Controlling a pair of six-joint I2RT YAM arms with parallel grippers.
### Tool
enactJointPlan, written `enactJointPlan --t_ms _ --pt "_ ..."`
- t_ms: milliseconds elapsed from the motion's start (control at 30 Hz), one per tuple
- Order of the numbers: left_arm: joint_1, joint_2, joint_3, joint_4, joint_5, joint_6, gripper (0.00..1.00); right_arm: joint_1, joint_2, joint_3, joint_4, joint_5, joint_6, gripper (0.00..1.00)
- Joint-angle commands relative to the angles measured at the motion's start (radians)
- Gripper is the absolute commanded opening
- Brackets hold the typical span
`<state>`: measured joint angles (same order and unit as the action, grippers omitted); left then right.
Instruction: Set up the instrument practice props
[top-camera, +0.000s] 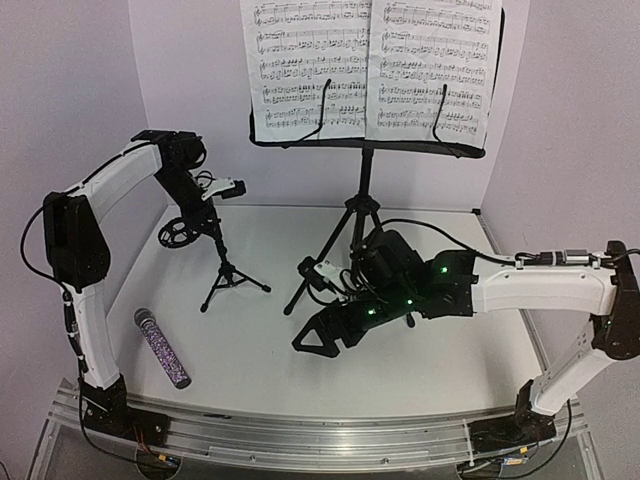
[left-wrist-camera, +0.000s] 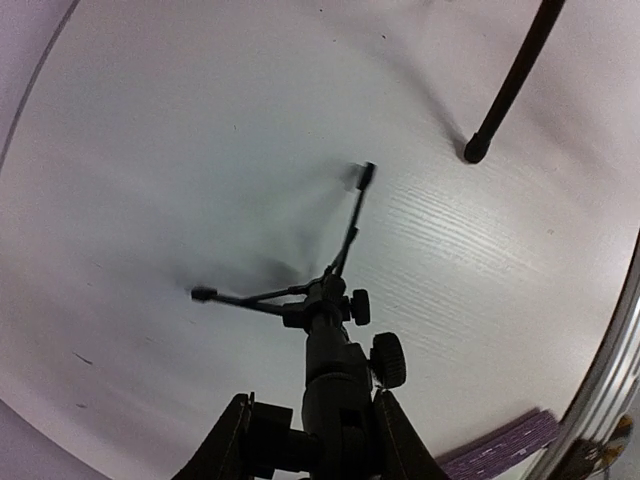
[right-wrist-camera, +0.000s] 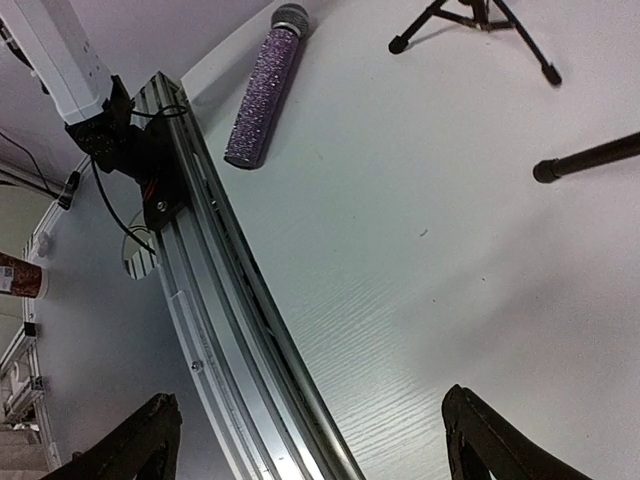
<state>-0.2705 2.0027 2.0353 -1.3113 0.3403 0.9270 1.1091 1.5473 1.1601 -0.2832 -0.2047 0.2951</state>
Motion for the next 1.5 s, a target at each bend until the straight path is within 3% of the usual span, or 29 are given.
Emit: enactJointPlan --t_ms 0,233,400,533,933,1167,1367,1467 --pt "-0.005 -0.158 -0.076 -0.114 0.020 -0.387 0.00 0.043 0.035 0.086 0.060 0.022 -0.039 0.88" --pt "-0.040 -0.267 -0.199 -0.111 -0.105 -0.681 0.00 0.072 0.159 0.189 0.158 -0.053 -0.030 0.88" --pt "-0.064 -0.330 -0.287 -0.084 -0.179 -0.763 0.00 0.075 0.238 0.202 0.334 -0.065 0.024 0.88" --pt "-0.081 -0.313 -0.248 -0.072 -0.211 -0.824 0.00 0.077 0.336 0.263 0.410 -0.017 0.052 0.87" --pt "-0.081 -0.308 -0.131 -0.053 -0.287 -0.969 0.00 0.141 0.545 0.485 0.470 0.584 -0.028 0.86" --pt "-0.081 -0.298 -0.050 -0.070 -0.237 -0.976 0.00 0.144 0.751 0.697 0.472 0.582 -0.150 0.95" --pt "-0.081 -0.294 -0.024 -0.063 -0.229 -0.986 0.00 0.142 0.864 0.843 0.495 0.778 -0.218 0.94" --pt "-0.081 -0.276 -0.036 -0.061 -0.211 -0.990 0.00 0.123 0.916 0.903 0.504 0.791 -0.211 0.98"
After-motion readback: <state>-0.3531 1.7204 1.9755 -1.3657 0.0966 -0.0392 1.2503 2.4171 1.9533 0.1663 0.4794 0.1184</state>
